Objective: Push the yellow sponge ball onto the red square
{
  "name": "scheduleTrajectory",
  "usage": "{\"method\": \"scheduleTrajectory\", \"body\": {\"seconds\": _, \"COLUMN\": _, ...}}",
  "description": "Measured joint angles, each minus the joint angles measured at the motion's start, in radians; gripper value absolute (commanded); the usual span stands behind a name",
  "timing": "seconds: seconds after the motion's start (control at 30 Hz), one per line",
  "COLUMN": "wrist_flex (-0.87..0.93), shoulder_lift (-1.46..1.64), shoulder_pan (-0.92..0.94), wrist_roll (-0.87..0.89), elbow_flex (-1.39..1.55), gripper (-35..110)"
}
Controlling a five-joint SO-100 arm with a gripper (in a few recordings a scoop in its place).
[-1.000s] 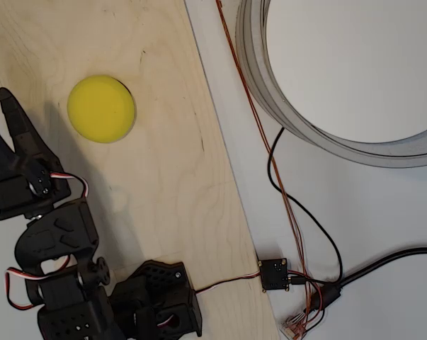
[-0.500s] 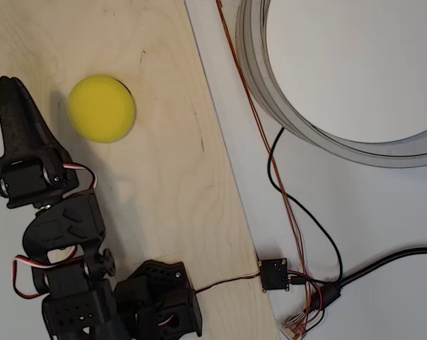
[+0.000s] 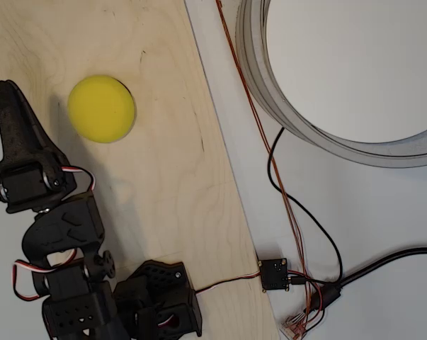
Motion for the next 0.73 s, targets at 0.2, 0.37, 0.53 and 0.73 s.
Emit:
{"method": "scheduleTrajectory", "body": {"seconds": 0.2, "wrist_flex": 0.0, "shoulder_lift": -0.034, "shoulder_pan": 0.005, "wrist_roll": 0.031, "elbow_flex": -0.005, "gripper": 0}}
{"method": "scheduleTrajectory", "body": {"seconds": 0.37, "wrist_flex": 0.0, "shoulder_lift": -0.034, "shoulder_pan": 0.006, "wrist_roll": 0.035, "elbow_flex": -0.006, "gripper": 0}}
{"method": "scheduleTrajectory", "body": {"seconds": 0.53, "wrist_flex": 0.0, "shoulder_lift": -0.034, "shoulder_pan": 0.008, "wrist_roll": 0.035, "elbow_flex": -0.006, "gripper": 0}}
{"method": "scheduleTrajectory", "body": {"seconds": 0.73, "wrist_flex": 0.0, "shoulder_lift": -0.034, "shoulder_pan": -0.003, "wrist_roll": 0.048, "elbow_flex": -0.006, "gripper": 0}}
